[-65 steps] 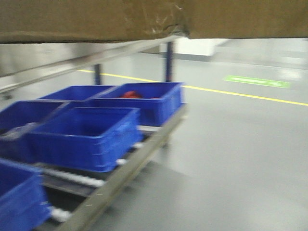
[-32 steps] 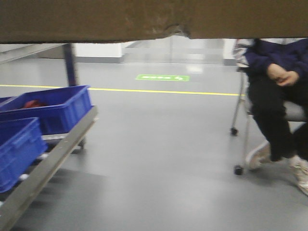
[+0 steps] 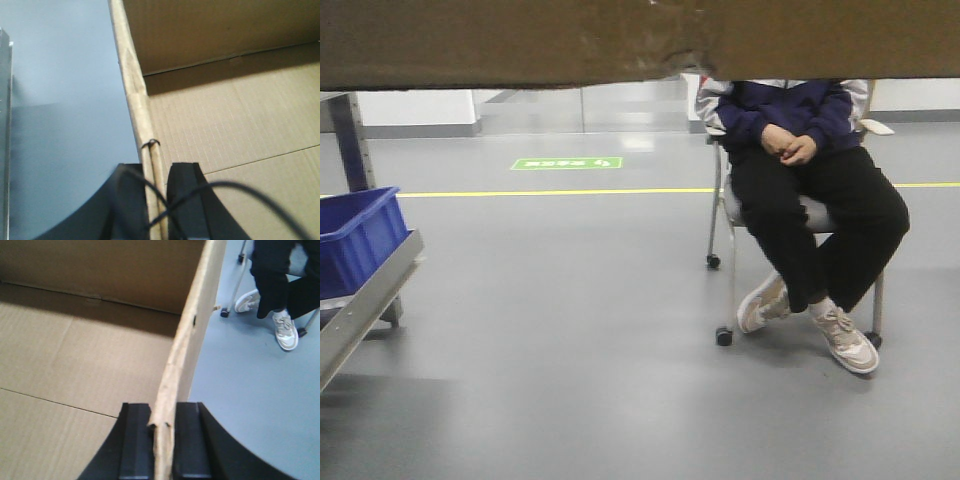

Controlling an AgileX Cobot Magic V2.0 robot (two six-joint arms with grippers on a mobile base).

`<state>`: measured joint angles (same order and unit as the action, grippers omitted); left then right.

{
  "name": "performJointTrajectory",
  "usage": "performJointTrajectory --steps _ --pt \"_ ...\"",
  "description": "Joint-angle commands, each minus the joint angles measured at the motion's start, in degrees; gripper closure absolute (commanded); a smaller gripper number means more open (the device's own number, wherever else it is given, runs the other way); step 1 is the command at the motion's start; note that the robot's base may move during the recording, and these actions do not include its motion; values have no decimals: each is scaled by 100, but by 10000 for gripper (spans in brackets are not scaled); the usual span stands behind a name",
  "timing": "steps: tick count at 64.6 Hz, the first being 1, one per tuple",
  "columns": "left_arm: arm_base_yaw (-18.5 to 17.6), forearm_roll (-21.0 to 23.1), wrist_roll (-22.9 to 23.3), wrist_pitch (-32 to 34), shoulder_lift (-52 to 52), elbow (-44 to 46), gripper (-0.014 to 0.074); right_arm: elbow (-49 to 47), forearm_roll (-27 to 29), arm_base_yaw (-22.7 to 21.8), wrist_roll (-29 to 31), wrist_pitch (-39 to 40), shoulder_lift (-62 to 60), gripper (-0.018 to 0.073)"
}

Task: Grab carton from right shelf to conveyor
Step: 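Hold the carton with both grippers while the base turns and drives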

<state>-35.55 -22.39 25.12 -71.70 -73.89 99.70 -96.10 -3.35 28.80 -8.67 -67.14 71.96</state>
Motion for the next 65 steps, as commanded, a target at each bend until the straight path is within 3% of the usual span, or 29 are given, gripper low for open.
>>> performJointTrajectory --steps 1,65 --pt "-94 361 -46 259 29 13 605 -32 221 37 79 508 -60 629" --pt "-94 354 -46 259 29 13 605 -32 232 37 79 506 -60 629"
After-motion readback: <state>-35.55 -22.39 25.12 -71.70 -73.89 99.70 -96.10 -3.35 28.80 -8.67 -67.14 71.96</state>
